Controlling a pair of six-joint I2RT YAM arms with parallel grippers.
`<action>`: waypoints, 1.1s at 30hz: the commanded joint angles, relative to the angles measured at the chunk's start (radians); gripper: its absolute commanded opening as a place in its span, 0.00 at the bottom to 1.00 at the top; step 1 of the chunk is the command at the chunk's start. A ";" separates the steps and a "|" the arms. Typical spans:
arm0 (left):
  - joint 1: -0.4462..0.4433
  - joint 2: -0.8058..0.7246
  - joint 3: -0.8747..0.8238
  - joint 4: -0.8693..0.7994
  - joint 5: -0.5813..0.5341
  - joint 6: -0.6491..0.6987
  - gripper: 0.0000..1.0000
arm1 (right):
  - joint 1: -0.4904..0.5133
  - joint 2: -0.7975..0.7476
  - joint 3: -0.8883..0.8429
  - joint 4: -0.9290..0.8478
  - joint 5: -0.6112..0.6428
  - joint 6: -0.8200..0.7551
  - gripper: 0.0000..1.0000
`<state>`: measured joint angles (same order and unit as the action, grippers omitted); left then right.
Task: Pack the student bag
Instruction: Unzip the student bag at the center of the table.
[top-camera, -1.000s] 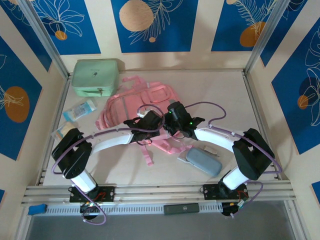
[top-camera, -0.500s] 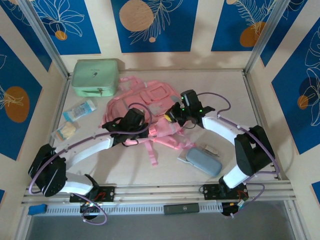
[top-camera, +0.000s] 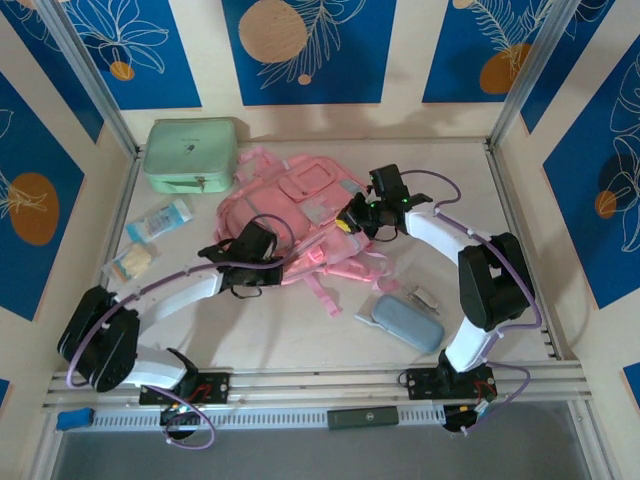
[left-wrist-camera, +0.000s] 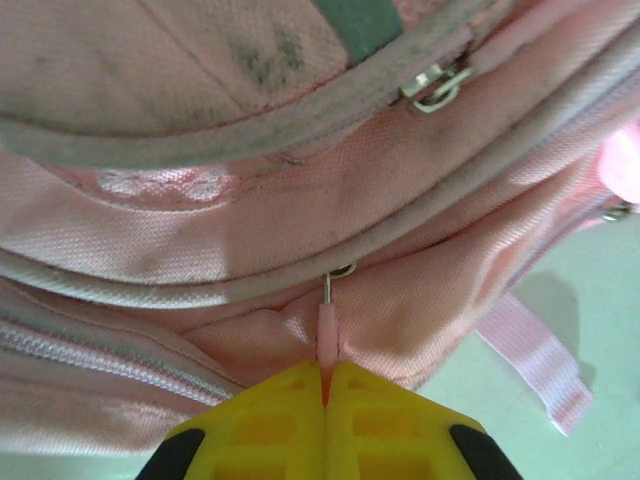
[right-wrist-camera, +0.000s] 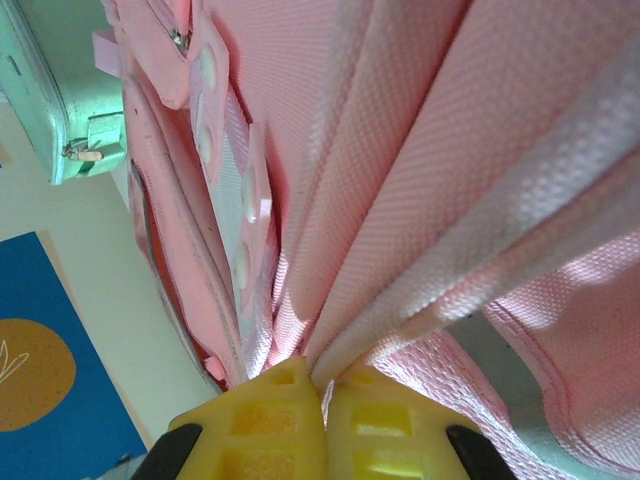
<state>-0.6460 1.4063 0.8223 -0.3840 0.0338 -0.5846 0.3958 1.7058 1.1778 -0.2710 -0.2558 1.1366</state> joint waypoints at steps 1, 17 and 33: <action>0.009 0.073 0.035 0.003 0.033 0.030 0.02 | 0.011 0.002 0.003 0.055 -0.037 -0.026 0.00; 0.040 0.157 0.064 0.050 0.035 0.026 0.00 | 0.028 -0.002 -0.017 0.061 -0.008 -0.038 0.00; 0.060 -0.100 -0.009 -0.152 0.066 0.076 0.00 | -0.146 0.202 0.294 -0.080 -0.052 -0.242 0.00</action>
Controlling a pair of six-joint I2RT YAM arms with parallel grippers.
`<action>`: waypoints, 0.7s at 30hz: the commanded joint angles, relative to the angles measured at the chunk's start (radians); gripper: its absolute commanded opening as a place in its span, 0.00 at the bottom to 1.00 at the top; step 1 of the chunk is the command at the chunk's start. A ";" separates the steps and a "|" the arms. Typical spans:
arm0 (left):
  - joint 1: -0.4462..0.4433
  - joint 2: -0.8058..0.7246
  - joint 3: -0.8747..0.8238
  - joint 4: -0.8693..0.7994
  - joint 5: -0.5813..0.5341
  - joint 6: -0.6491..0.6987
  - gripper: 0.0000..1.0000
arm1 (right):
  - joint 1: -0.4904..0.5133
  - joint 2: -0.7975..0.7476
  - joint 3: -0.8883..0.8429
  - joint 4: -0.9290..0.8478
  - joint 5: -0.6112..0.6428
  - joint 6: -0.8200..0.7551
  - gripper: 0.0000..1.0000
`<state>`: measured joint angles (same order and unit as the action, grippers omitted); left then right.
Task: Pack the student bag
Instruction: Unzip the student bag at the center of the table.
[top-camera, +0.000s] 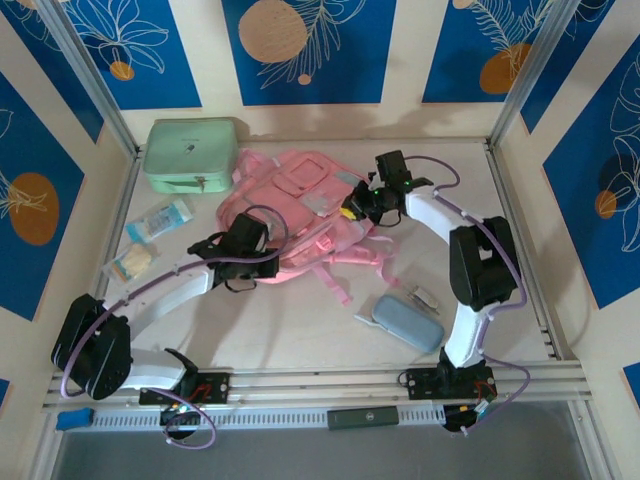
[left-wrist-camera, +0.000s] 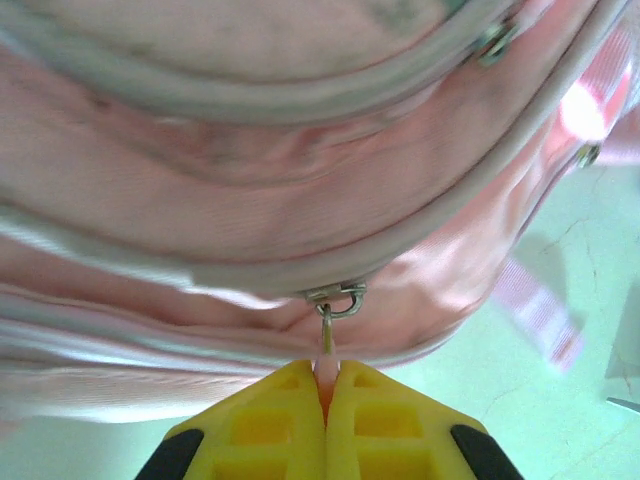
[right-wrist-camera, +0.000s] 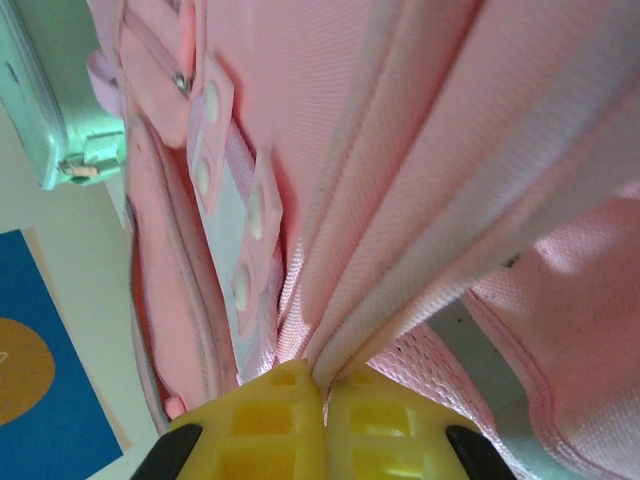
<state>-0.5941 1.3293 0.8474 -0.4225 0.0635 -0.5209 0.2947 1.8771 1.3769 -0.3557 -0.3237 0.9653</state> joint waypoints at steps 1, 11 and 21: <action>0.009 -0.027 -0.030 -0.117 0.048 0.008 0.00 | -0.047 0.038 0.115 -0.013 0.015 -0.078 0.00; -0.004 -0.037 0.023 0.044 0.117 -0.072 0.00 | 0.070 -0.178 -0.148 0.044 -0.007 0.043 0.57; -0.020 -0.031 0.032 0.064 0.133 -0.063 0.00 | 0.348 -0.251 -0.362 0.307 0.150 0.387 0.62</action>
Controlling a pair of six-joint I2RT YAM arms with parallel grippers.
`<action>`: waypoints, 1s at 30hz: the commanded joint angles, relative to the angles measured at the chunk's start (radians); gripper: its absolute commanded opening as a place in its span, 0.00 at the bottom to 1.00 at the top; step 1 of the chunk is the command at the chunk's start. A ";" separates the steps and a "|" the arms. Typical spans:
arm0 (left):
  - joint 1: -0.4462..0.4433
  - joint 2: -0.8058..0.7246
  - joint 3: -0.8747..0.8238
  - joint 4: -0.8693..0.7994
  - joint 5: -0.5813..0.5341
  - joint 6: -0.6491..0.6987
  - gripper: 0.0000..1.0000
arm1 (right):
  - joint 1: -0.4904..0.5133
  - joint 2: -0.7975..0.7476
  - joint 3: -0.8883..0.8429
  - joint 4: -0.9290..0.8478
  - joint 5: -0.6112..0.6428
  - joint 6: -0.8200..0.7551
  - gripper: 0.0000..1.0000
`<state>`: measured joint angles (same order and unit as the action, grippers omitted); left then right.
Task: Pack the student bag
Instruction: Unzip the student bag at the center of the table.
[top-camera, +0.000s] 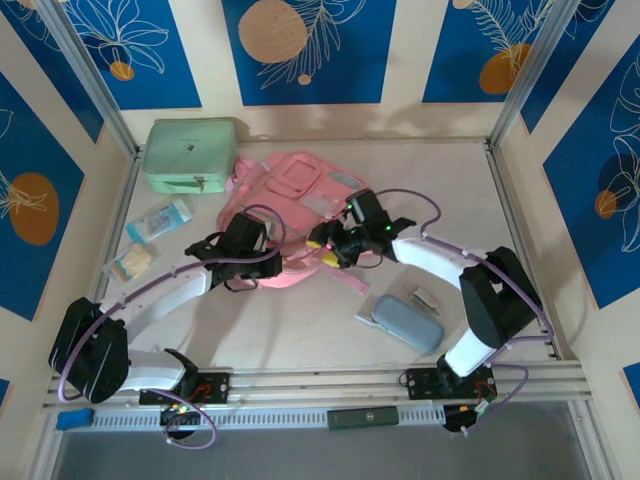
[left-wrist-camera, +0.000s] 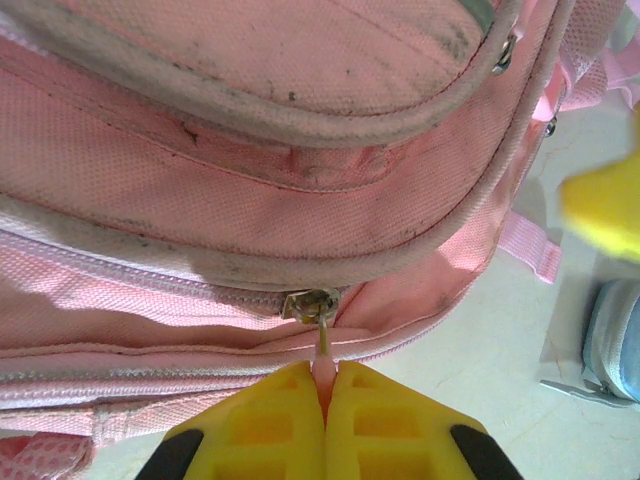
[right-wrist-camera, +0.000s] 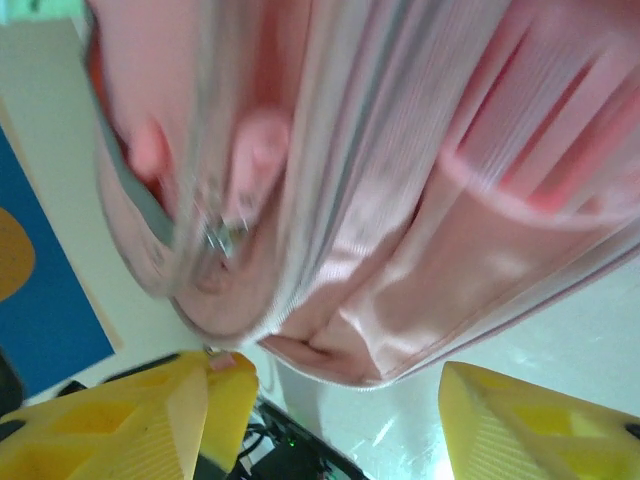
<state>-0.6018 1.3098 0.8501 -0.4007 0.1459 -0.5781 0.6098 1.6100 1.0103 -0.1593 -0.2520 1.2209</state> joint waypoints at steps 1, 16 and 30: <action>-0.013 -0.012 0.026 0.045 0.049 -0.010 0.00 | 0.046 0.042 0.022 0.123 0.081 0.143 0.60; -0.013 0.005 0.043 0.029 0.067 0.001 0.00 | 0.116 0.173 0.136 0.161 0.259 0.045 0.14; 0.040 -0.077 -0.005 -0.268 -0.052 0.163 0.00 | -0.255 0.087 0.187 -0.133 -0.124 -0.464 0.00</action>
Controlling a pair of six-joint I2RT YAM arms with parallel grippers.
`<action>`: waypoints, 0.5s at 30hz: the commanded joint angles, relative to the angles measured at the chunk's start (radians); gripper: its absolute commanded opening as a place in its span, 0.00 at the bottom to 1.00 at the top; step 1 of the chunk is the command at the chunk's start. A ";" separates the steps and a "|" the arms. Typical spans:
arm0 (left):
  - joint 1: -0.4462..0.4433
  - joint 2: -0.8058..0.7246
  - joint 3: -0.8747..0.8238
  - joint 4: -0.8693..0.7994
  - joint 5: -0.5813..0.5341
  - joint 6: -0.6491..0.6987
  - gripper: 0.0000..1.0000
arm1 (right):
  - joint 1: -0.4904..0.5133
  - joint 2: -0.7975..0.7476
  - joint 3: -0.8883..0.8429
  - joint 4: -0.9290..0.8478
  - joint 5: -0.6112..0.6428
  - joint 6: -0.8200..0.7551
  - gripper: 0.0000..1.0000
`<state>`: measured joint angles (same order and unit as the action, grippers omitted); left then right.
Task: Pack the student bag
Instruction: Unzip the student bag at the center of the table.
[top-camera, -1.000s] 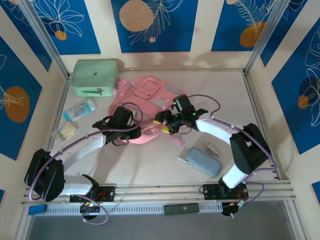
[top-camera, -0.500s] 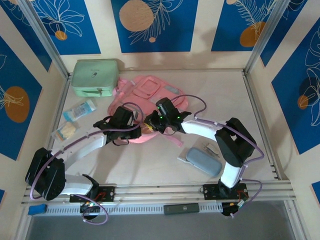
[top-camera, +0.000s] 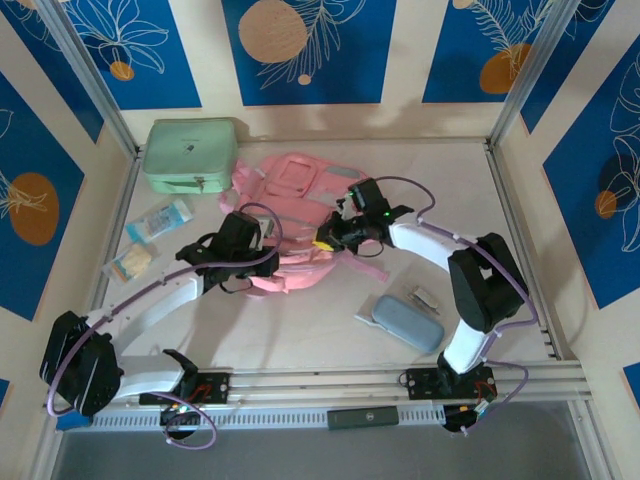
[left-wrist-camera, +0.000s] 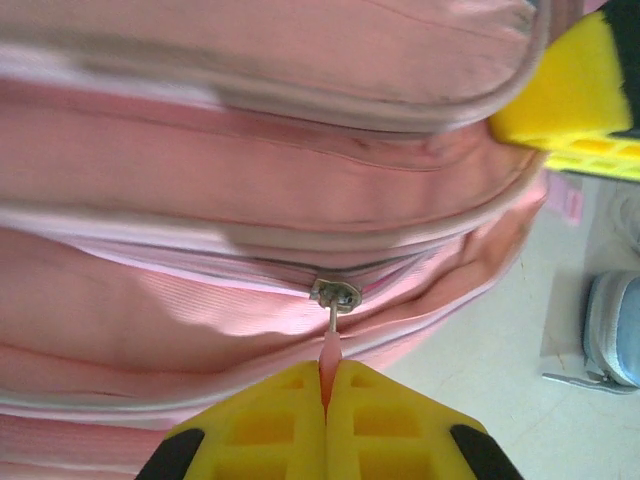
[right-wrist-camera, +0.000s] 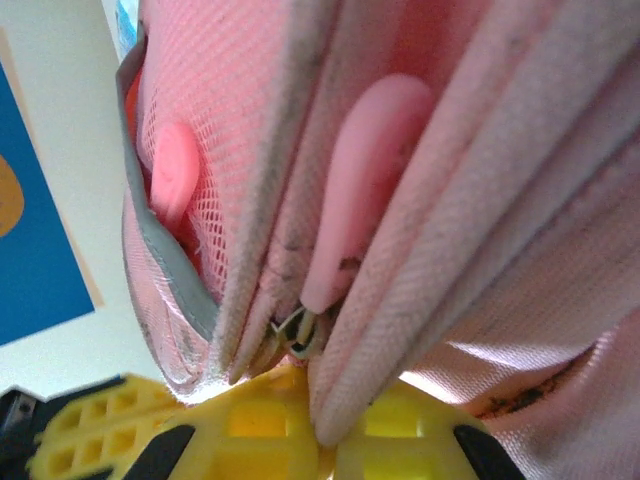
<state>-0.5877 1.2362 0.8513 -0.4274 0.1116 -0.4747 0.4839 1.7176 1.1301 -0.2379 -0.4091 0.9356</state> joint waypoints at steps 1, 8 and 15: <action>0.026 0.008 -0.003 -0.240 -0.010 0.059 0.00 | -0.153 -0.005 0.096 -0.066 0.011 -0.193 0.00; 0.021 0.040 0.007 -0.122 0.109 -0.012 0.00 | -0.182 0.031 0.212 -0.173 0.008 -0.195 0.03; 0.004 0.067 0.033 -0.045 0.138 -0.067 0.00 | -0.134 -0.118 0.046 -0.152 0.066 -0.053 0.43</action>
<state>-0.5777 1.2930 0.8688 -0.4217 0.1982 -0.5098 0.3428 1.7119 1.2427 -0.4286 -0.4004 0.8162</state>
